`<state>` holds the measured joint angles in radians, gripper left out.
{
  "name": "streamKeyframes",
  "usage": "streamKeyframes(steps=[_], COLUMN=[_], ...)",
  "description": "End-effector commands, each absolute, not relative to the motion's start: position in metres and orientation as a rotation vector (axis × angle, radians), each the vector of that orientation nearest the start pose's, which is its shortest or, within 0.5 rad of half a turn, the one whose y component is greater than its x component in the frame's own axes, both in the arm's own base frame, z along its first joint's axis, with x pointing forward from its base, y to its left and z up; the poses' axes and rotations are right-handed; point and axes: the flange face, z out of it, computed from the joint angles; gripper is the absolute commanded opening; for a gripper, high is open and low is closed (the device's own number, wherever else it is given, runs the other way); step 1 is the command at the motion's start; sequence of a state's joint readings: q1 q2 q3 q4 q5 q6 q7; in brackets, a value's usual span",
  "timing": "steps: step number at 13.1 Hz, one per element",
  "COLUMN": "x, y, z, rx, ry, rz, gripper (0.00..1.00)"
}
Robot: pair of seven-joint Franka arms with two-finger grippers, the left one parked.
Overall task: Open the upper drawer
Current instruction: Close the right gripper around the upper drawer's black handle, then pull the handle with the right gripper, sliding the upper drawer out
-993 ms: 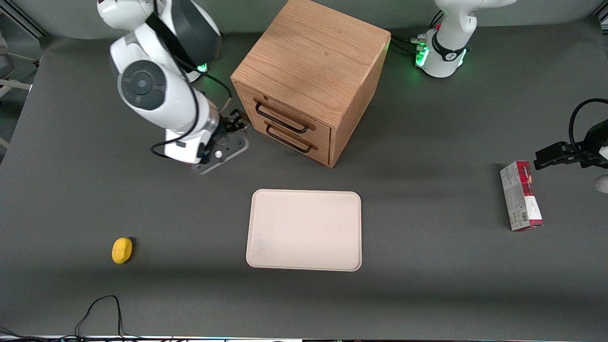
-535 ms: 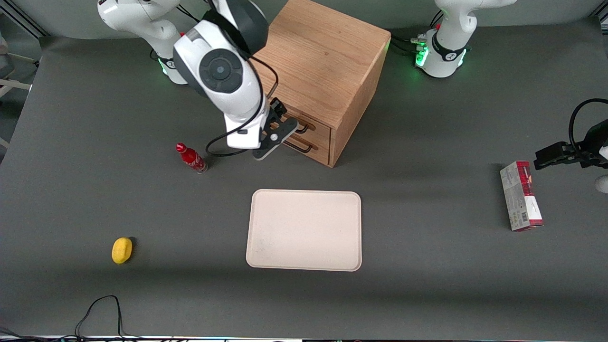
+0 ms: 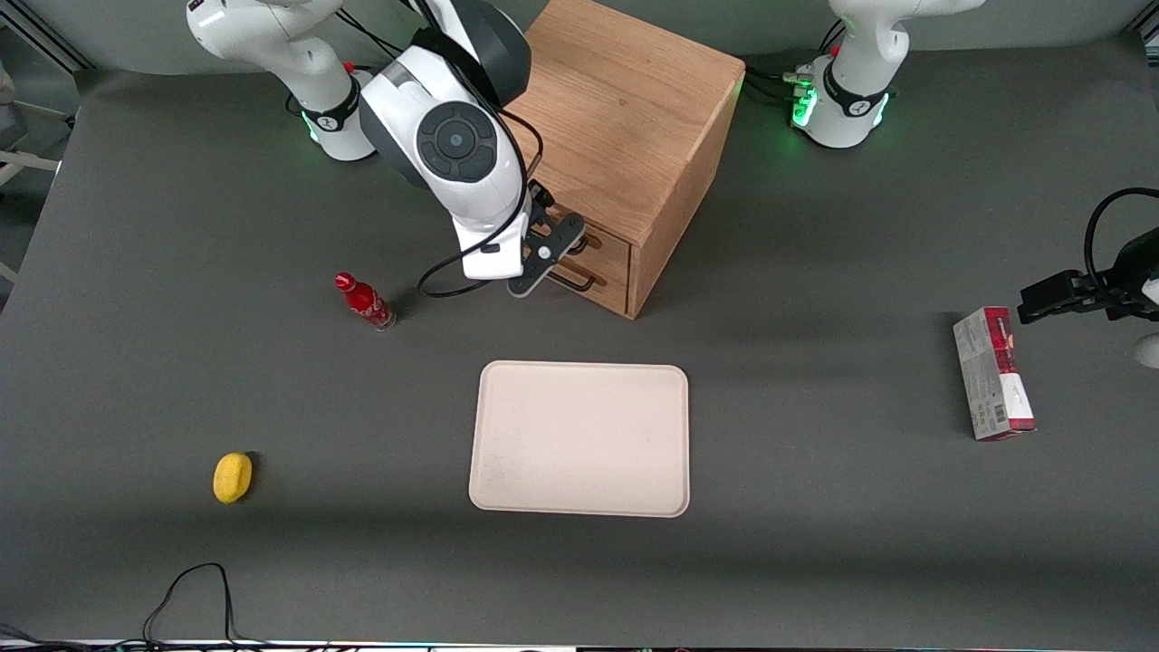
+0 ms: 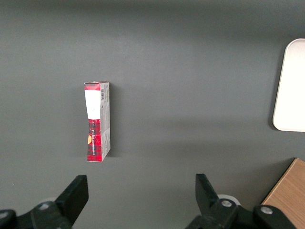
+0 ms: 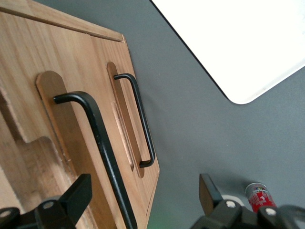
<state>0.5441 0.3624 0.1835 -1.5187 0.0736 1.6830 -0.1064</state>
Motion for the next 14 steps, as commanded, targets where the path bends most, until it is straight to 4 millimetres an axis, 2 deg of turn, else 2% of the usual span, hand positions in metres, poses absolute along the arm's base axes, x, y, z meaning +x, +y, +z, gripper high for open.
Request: streamKeyframes(steps=[1,10,14], x=[0.485,0.487,0.5], y=[0.422,0.425,0.42], z=[0.432,0.397,0.379], rx=[-2.788,-2.76,-2.749], ry=[-1.256,-1.288,-1.282], rz=[0.343,0.39,0.387], gripper=[1.0,1.0,1.0])
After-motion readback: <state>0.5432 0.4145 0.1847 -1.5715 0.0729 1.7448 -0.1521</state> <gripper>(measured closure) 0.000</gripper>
